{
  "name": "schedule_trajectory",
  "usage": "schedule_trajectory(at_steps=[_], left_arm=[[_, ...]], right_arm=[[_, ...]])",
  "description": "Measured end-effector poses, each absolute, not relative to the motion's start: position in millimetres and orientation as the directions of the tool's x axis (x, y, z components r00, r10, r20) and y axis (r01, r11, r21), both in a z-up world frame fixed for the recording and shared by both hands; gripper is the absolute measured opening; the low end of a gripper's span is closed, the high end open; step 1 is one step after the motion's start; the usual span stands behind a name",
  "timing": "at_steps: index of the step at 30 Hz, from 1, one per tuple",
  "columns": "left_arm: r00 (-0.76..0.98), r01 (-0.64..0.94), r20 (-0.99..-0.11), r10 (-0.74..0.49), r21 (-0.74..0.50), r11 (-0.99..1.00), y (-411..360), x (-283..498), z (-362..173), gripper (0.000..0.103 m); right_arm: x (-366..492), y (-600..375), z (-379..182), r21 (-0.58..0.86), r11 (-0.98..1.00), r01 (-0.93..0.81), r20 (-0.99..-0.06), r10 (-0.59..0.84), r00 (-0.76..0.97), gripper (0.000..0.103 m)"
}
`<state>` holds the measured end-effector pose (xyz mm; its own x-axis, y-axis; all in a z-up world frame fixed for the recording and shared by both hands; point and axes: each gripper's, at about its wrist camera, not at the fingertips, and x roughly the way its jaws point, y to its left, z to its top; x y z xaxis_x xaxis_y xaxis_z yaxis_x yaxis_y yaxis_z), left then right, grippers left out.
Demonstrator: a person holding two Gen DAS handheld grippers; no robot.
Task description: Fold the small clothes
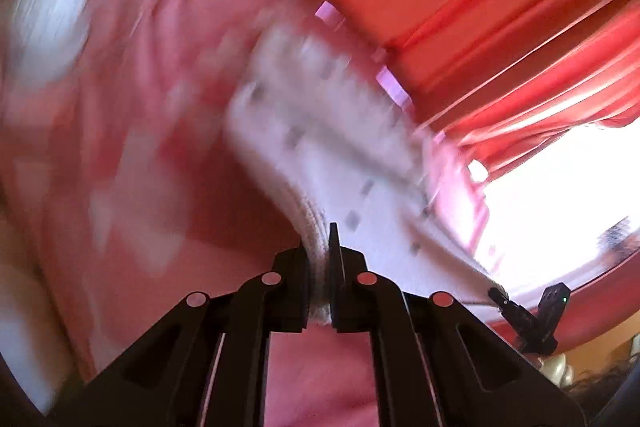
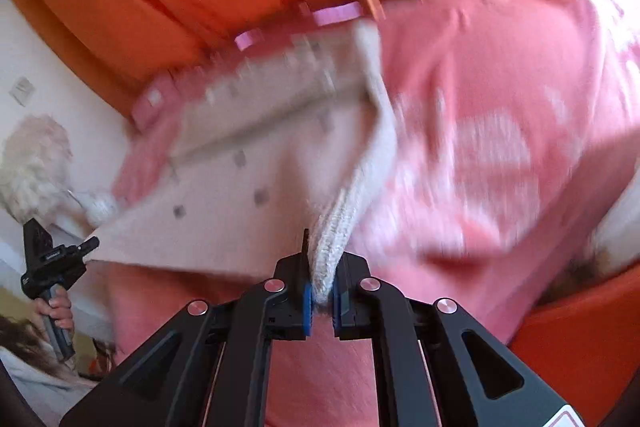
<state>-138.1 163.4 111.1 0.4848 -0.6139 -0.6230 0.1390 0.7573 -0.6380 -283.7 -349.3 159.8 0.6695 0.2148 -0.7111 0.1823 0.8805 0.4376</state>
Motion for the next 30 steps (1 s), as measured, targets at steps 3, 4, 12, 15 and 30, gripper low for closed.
schedule_trajectory(at_steps=[3, 4, 12, 15, 30], left_arm=[[0.618, 0.273, -0.527, -0.584, -0.552, 0.788, 140.8, -82.1, 153.6, 0.006], [0.648, 0.292, -0.502, -0.573, -0.531, 0.796, 135.1, -58.2, 159.8, 0.006], [0.715, 0.109, -0.568, -0.409, -0.487, 0.866, 73.6, 131.2, 73.8, 0.006], [0.674, 0.050, -0.627, -0.390, -0.488, 0.871, 73.3, 164.5, 28.4, 0.006], [0.746, 0.036, -0.590, -0.310, -0.428, 0.903, 74.2, 178.0, 26.0, 0.062]], right_arm=[[-231.2, -375.4, 189.0, 0.467, 0.872, 0.145, -0.566, 0.169, 0.807, 0.006], [-203.9, -388.0, 190.5, 0.491, 0.857, 0.157, -0.528, 0.149, 0.836, 0.006], [-5.4, -437.3, 96.9, 0.562, 0.732, 0.386, -0.598, 0.037, 0.801, 0.006], [33.8, -441.4, 47.4, 0.536, 0.711, 0.456, -0.677, 0.040, 0.735, 0.007], [15.0, -451.6, 73.3, 0.489, 0.747, 0.450, -0.566, -0.121, 0.815, 0.064]])
